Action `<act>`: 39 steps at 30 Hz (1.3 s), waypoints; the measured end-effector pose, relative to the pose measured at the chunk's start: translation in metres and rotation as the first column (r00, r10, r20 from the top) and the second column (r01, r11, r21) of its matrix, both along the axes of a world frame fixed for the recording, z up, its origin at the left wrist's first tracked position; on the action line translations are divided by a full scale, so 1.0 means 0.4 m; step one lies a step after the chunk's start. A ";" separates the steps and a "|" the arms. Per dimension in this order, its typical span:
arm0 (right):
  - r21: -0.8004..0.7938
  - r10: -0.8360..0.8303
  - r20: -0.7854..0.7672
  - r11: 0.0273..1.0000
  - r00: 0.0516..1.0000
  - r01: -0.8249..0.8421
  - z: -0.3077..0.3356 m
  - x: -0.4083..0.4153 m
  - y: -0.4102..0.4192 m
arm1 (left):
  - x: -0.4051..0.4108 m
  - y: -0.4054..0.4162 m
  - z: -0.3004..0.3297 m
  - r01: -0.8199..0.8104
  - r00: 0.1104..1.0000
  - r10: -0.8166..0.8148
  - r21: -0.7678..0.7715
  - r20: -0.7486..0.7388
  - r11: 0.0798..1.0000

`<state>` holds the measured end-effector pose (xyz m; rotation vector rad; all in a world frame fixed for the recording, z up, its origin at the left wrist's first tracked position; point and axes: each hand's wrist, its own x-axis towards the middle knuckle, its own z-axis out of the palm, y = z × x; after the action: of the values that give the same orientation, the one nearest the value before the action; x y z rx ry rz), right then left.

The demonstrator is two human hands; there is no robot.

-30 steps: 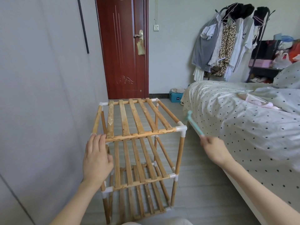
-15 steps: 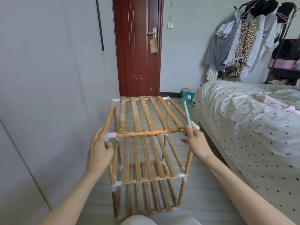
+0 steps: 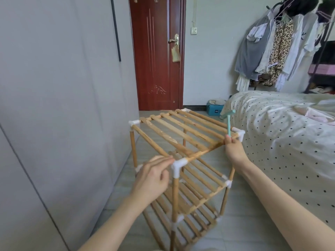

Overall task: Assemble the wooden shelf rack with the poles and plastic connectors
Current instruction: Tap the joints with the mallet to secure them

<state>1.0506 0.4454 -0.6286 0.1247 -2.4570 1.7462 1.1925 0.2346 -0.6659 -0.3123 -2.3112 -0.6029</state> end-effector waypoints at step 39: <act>0.225 -0.128 -0.367 0.949 0.922 0.222 0.084 0.126 0.290 | -0.162 0.135 -0.053 -0.288 0.950 0.311 -0.372 0.000 0.882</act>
<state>1.1009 0.5616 -0.5952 0.2099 -2.3372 1.1991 1.1277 0.2888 -0.6869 -0.1016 -2.4584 -0.0190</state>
